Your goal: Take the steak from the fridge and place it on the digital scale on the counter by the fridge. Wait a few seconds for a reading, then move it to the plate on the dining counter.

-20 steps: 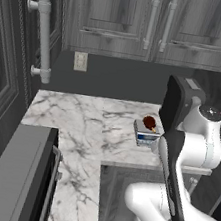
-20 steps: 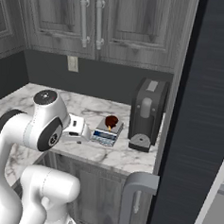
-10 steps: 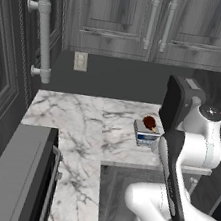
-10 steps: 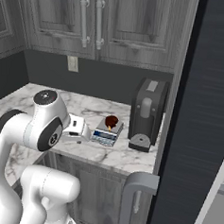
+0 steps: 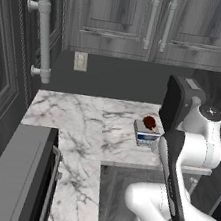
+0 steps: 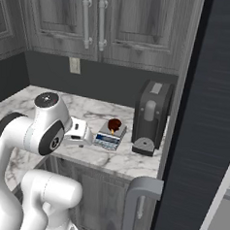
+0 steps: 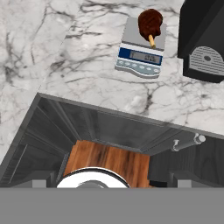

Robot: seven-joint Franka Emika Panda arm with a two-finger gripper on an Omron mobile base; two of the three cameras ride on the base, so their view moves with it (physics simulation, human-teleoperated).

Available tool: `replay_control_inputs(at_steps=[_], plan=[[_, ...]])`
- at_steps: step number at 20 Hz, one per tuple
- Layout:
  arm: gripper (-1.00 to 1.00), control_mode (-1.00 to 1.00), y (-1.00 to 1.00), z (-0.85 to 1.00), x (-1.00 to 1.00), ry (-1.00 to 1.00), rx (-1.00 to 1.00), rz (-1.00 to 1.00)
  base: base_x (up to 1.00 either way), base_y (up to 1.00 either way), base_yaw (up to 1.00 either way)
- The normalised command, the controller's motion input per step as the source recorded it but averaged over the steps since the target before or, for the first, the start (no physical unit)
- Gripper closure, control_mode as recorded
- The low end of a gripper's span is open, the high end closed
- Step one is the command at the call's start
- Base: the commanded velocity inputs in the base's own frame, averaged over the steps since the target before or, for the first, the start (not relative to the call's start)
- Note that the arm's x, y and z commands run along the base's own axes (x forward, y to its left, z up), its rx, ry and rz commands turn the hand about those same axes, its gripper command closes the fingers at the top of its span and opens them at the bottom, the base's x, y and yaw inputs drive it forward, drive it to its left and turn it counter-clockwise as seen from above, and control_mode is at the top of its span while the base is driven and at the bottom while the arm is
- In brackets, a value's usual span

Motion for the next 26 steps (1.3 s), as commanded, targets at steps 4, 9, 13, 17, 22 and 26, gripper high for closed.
replay_control_inputs(at_steps=[4,9,13,17,22,26], plan=[[-1.0,-1.0,0.0,0.0,0.0,0.0,0.0,0.0,0.0,0.0,0.0],[-1.0,-1.0,0.0,0.0,0.0,0.0,0.0,0.0,0.0,0.0,0.0],[-1.0,-1.0,0.0,0.0,0.0,0.0,0.0,0.0,0.0,0.0,0.0],[-1.0,-1.0,0.0,0.0,0.0,0.0,0.0,0.0,0.0,0.0,0.0],[-1.0,-1.0,0.0,0.0,0.0,0.0,0.0,0.0,0.0,0.0,0.0],[-1.0,-1.0,0.0,0.0,0.0,0.0,0.0,0.0,0.0,0.0,0.0]])
